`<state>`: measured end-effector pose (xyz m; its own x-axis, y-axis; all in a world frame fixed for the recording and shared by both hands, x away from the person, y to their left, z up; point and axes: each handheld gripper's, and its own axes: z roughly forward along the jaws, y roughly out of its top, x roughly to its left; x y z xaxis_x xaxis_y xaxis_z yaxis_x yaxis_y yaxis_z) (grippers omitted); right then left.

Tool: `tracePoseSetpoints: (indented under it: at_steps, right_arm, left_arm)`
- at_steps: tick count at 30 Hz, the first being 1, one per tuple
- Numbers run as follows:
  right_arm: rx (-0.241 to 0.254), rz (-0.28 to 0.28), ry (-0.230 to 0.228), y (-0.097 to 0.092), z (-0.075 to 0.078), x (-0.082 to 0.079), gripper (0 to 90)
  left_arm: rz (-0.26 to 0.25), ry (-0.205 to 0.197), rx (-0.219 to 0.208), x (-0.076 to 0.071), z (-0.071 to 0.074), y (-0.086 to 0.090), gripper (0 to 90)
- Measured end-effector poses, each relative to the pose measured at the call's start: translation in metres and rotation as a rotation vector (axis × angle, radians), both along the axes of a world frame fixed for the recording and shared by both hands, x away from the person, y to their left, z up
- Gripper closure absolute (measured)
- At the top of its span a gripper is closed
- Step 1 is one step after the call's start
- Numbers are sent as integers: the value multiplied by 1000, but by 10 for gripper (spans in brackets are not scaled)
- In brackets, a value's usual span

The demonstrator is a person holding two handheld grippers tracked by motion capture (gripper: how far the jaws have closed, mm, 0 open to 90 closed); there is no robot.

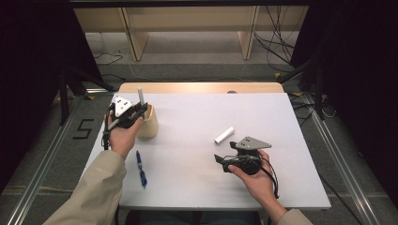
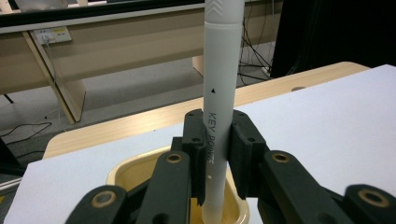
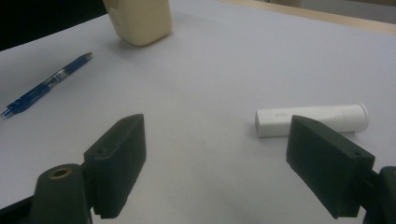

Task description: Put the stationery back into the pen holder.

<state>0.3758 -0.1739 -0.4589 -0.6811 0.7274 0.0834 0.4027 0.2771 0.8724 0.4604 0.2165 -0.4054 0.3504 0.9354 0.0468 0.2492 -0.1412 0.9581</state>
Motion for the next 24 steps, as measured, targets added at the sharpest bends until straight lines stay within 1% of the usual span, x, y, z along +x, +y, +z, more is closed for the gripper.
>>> tracePoseSetpoints:
  at_steps: [9, 15, 16, 24]
  right_arm:
    - [0, 4, 5, 0, -2, 0, 211]
    - [-1, 5, 3, 1, -2, 0, 211]
    - [-4, 5, 5, 1, -2, 0, 211]
    - [-4, 7, 12, 2, -3, 0, 211]
  left_arm:
    - [11, 20, 2, 2, -9, 2, 779]
    - [15, 29, 6, 3, -13, 3, 779]
    - [14, 35, 12, 3, -14, 3, 779]
    - [18, 53, 19, 4, -20, 5, 777]
